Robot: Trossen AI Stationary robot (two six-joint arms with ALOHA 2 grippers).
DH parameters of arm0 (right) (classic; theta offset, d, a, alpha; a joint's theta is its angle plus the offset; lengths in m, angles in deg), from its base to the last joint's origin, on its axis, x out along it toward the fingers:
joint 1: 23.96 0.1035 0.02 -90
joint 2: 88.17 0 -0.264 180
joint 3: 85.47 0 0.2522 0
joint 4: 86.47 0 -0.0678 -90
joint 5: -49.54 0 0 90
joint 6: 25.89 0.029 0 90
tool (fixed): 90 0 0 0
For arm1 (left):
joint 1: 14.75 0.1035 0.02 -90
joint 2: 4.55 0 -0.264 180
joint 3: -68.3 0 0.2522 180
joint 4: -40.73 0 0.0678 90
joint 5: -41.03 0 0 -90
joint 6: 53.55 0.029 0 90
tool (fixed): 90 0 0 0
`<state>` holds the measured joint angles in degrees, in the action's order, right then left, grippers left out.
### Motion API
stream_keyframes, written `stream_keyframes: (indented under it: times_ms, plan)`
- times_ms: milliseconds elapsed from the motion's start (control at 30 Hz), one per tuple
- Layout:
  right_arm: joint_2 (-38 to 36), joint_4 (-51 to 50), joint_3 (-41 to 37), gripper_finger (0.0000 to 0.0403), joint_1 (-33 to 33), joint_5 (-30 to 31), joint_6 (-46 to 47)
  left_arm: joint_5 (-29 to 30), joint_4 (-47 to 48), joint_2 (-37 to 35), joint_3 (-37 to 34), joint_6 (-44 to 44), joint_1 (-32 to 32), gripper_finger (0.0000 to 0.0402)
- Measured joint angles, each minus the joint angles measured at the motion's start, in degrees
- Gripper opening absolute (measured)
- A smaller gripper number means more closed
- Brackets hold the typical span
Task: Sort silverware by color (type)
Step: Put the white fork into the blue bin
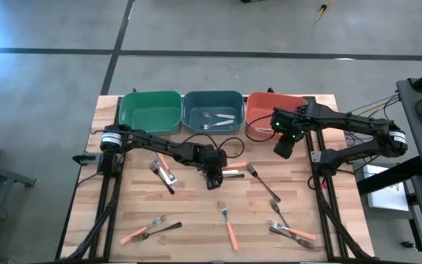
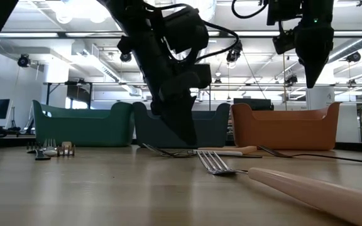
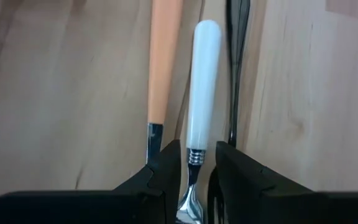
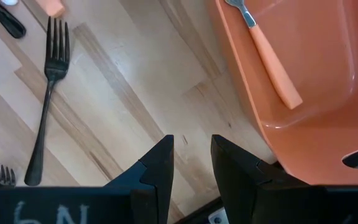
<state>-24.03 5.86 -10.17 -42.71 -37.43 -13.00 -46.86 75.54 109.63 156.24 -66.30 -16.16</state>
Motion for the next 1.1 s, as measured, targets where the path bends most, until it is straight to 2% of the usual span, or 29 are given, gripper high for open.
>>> stream_keyframes:
  times_ms: [667, 767, 900, 1100]
  plan:
    - [0.00, 0.99, 0.00, 0.0098, -0.02, 0.02, 0.14, -1.16, -3.66, 5.26, 0.39, -1.73, -0.22, 0.0082]
    - [0.00, 1.01, 0.00, 0.0098, -0.02, 0.02, 0.14, -1.16, -2.98, 5.22, 1.04, -1.75, -0.22, 0.0063]
    - [0.00, 0.99, 0.00, 0.0098, -0.02, 0.02, 0.14, -3.26, -2.53, 5.33, 2.43, -1.90, -0.22, 0.0016]
    - [0.00, 0.96, 0.00, 0.0098, -0.02, 0.01, 0.04, -4.94, -0.88, 5.69, 5.09, -2.03, -0.46, 0.0006]
